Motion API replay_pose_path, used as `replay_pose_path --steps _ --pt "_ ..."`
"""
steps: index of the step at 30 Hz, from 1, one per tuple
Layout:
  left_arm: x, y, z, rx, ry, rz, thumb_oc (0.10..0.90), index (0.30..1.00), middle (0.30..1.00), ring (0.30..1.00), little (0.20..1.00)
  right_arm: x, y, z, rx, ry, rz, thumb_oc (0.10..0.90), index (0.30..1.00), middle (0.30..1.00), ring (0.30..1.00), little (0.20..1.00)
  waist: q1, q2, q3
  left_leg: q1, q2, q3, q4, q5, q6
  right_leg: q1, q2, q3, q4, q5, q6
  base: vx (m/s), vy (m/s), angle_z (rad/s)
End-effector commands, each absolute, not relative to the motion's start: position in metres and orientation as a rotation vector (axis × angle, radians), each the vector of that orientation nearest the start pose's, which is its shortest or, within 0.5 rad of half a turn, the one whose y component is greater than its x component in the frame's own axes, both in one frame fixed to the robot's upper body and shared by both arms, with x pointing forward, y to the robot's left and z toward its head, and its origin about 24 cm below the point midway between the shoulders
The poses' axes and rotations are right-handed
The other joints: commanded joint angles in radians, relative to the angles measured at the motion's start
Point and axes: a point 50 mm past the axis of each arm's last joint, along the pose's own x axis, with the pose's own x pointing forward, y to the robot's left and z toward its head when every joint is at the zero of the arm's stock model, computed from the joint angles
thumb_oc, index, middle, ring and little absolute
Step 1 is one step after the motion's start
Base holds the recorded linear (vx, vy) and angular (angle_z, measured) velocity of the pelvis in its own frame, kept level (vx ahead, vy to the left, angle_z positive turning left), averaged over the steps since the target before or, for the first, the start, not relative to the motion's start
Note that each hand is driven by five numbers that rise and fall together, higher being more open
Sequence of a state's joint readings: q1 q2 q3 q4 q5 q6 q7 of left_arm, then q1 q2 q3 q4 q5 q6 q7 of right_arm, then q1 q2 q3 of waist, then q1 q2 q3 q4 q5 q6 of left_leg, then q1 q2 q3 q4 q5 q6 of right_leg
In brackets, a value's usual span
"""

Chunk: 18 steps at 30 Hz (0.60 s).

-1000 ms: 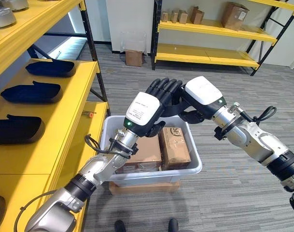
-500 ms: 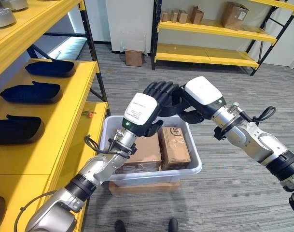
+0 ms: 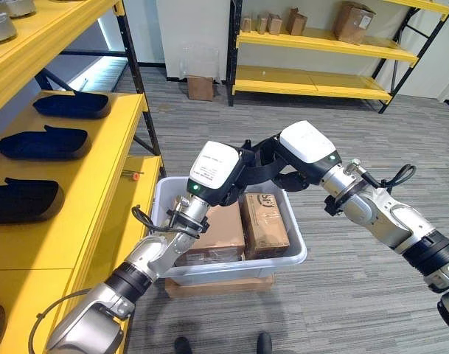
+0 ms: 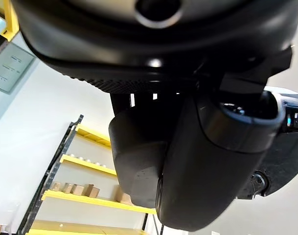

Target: Move parts from the plastic box to the shelf.

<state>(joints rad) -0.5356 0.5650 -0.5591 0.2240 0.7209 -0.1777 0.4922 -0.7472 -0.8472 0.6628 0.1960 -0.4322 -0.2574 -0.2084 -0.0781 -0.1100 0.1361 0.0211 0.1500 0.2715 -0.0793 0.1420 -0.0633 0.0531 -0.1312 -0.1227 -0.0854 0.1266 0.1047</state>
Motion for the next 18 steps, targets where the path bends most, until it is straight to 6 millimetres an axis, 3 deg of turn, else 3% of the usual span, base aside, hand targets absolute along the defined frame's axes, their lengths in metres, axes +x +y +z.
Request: replay_pose_path --steps 1,11,12,18 --pt "0.325 0.109 0.142 1.221 -0.853 -0.089 0.400 0.300 0.300 0.300 0.300 0.330 -0.130 0.275 -1.157 -1.063 0.112 0.400 0.300 0.300 0.300 0.300 0.007 -0.009 -0.095 0.040 0.021 -0.046 -0.007 -0.101 -0.001 0.066 -0.042 0.018 0.031 -0.128 0.046 0.00 0.000 0.00" --pt "0.325 0.108 0.138 1.218 -0.837 -0.102 0.400 0.300 0.300 0.300 0.300 0.328 -0.131 0.276 -1.132 -1.066 0.103 0.400 0.300 0.300 0.300 0.300 0.003 -0.007 -0.097 0.043 0.022 -0.047 -0.007 -0.102 -0.001 0.068 -0.041 0.019 0.032 -0.130 0.044 0.00 0.000 0.00" --pt "0.324 0.109 0.137 1.218 -0.828 -0.103 0.400 0.300 0.300 0.300 0.300 0.329 -0.133 0.274 -1.092 -1.041 0.104 0.900 1.000 1.000 1.000 1.000 0.002 -0.005 -0.097 0.045 0.021 -0.046 -0.007 -0.103 0.000 0.069 -0.040 0.020 0.032 -0.130 0.044 0.00 0.000 0.00" --pt "0.324 0.114 0.135 1.213 -0.805 -0.088 0.400 0.300 0.300 0.300 0.300 0.323 -0.141 0.271 -0.960 -1.024 0.082 0.900 1.000 1.000 1.000 1.000 -0.001 -0.001 -0.096 0.046 0.020 -0.045 -0.006 -0.106 0.002 0.068 -0.041 0.024 0.034 -0.131 0.044 0.00 0.000 0.00"
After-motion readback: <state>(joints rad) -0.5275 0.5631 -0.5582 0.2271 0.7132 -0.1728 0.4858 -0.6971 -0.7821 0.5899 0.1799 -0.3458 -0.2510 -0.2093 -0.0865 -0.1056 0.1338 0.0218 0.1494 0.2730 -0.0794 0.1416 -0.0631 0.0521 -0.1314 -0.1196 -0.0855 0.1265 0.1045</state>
